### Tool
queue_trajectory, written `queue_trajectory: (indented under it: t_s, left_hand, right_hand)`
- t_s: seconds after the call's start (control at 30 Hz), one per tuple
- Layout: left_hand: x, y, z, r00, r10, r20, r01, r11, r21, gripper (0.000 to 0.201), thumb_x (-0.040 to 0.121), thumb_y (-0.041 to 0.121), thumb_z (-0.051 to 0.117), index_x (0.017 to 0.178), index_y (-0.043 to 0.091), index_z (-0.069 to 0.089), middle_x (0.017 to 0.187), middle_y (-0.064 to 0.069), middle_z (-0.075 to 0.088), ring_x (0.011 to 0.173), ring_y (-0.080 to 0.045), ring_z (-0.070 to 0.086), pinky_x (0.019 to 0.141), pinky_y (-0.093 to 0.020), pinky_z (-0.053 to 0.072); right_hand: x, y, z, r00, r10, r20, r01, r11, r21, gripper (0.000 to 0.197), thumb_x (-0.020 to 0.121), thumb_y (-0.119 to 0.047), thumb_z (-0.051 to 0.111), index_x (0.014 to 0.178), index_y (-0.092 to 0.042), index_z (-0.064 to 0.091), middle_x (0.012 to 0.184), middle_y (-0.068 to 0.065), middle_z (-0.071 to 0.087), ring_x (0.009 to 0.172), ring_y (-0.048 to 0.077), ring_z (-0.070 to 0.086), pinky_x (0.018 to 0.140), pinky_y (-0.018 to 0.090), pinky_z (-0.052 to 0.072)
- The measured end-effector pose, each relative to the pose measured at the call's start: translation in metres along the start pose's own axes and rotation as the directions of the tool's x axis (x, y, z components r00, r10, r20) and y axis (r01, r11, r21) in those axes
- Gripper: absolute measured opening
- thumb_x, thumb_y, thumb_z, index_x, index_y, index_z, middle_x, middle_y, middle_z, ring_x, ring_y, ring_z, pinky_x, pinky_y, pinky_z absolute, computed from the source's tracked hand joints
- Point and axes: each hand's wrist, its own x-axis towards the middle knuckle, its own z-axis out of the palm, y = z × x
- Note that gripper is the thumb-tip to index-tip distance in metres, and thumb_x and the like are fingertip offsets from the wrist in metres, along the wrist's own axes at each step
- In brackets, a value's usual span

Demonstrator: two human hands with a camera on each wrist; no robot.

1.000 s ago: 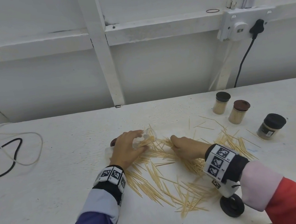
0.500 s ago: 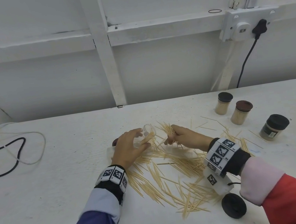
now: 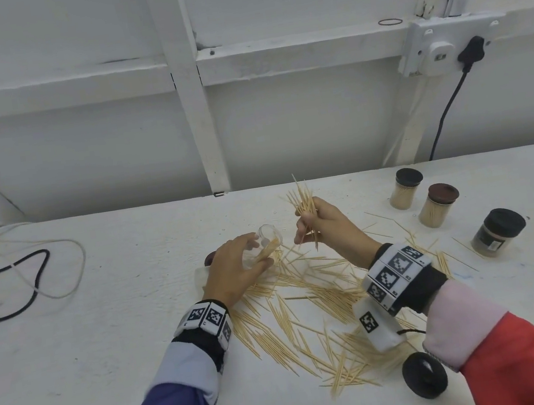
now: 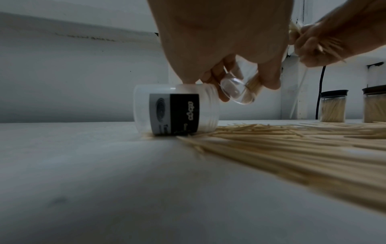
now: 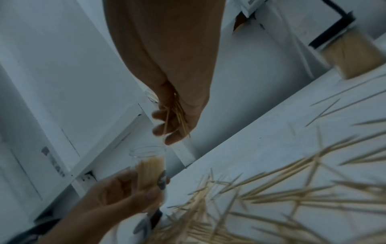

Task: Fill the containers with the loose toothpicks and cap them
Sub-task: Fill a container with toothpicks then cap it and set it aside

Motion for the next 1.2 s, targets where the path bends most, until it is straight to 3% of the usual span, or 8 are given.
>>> queue_trajectory:
  t_s: [0.23,0.37,0.5,0.6,0.87,1.0,1.1,1.2]
  left_hand:
    - [-0.001,0.004,-0.001,1.000,0.020,0.006,-0.020,1.000,0.011,0.054,0.078,0.041,0.079,0.125,0.022,0.060,0.102,0.017,0.062,0.101,-0.005,0.056,0.091,-0.028,0.040]
    - [-0.001,0.004,-0.001,0.999,0.035,0.025,-0.035,0.999,0.012,0.053,0.077,0.041,0.079,0.123,0.023,0.061,0.101,0.015,0.064,0.100,-0.007,0.057,0.093,-0.031,0.042]
    - [-0.001,0.007,-0.001,0.999,0.033,0.043,-0.033,0.999,0.004,0.052,0.075,0.042,0.080,0.121,0.026,0.062,0.099,0.019,0.063,0.098,-0.004,0.057,0.090,-0.029,0.043]
    - [-0.001,0.009,-0.001,0.998,0.032,0.048,-0.032,0.999,-0.005,0.048,0.075,0.042,0.080,0.118,0.029,0.062,0.098,0.021,0.062,0.097,0.002,0.055,0.087,-0.025,0.041]
    - [-0.004,0.011,-0.003,1.000,0.030,0.003,-0.030,0.999,-0.031,0.035,0.079,0.042,0.077,0.107,0.033,0.057,0.095,0.021,0.061,0.095,0.005,0.054,0.081,-0.016,0.038]
    - [-0.003,0.014,-0.005,1.000,0.022,-0.011,-0.023,0.999,-0.023,0.032,0.080,0.040,0.076,0.104,0.032,0.056,0.096,0.019,0.061,0.093,0.006,0.054,0.077,-0.009,0.033]
    - [-0.003,0.011,-0.004,0.999,0.026,0.019,-0.026,1.000,-0.015,0.035,0.080,0.042,0.075,0.108,0.029,0.058,0.099,0.017,0.061,0.095,0.001,0.055,0.078,-0.015,0.036]
    - [-0.003,0.011,-0.003,1.000,0.013,0.026,-0.013,1.000,-0.015,0.041,0.079,0.042,0.076,0.114,0.028,0.060,0.100,0.018,0.061,0.098,-0.001,0.055,0.081,-0.017,0.036]
  right_hand:
    - [0.013,-0.006,0.023,0.991,-0.073,-0.111,0.094,0.976,0.199,0.014,0.106,-0.012,0.031,0.099,-0.012,0.043,0.071,0.000,0.046,0.057,0.011,0.048,0.063,0.028,0.047]
    - [0.018,-0.005,0.038,0.967,-0.150,-0.204,0.202,0.942,0.266,0.015,0.107,-0.012,0.029,0.098,-0.012,0.041,0.071,0.003,0.046,0.063,0.017,0.055,0.072,0.030,0.055]
    - [0.018,0.000,0.052,0.940,-0.182,-0.289,0.244,0.951,0.193,0.013,0.107,-0.015,0.030,0.101,-0.014,0.042,0.079,0.009,0.062,0.080,0.017,0.067,0.080,0.018,0.049]
    - [0.017,0.006,0.062,0.942,-0.163,-0.294,0.218,0.962,0.164,0.012,0.106,-0.020,0.033,0.102,-0.015,0.043,0.089,0.012,0.070,0.096,0.019,0.067,0.090,0.025,0.045]
    - [0.011,0.023,0.071,0.969,-0.172,-0.175,0.194,0.974,0.116,0.022,0.105,-0.021,0.040,0.115,-0.005,0.051,0.110,-0.025,0.066,0.112,-0.011,0.052,0.095,0.015,0.036]
    - [0.009,0.025,0.066,0.976,-0.161,-0.148,0.190,0.960,0.205,0.002,0.099,-0.014,0.049,0.098,-0.012,0.049,0.121,0.001,0.067,0.113,0.009,0.059,0.095,0.023,0.041]
    - [0.007,0.023,0.065,0.978,-0.139,-0.153,0.174,0.954,0.244,0.007,0.097,-0.018,0.054,0.096,-0.013,0.050,0.116,0.004,0.069,0.108,0.011,0.062,0.087,0.021,0.042]
    - [0.006,0.022,0.067,0.974,-0.125,-0.189,0.166,0.960,0.224,0.020,0.097,-0.036,0.051,0.095,-0.015,0.052,0.113,0.001,0.070,0.109,0.010,0.062,0.095,0.031,0.044]
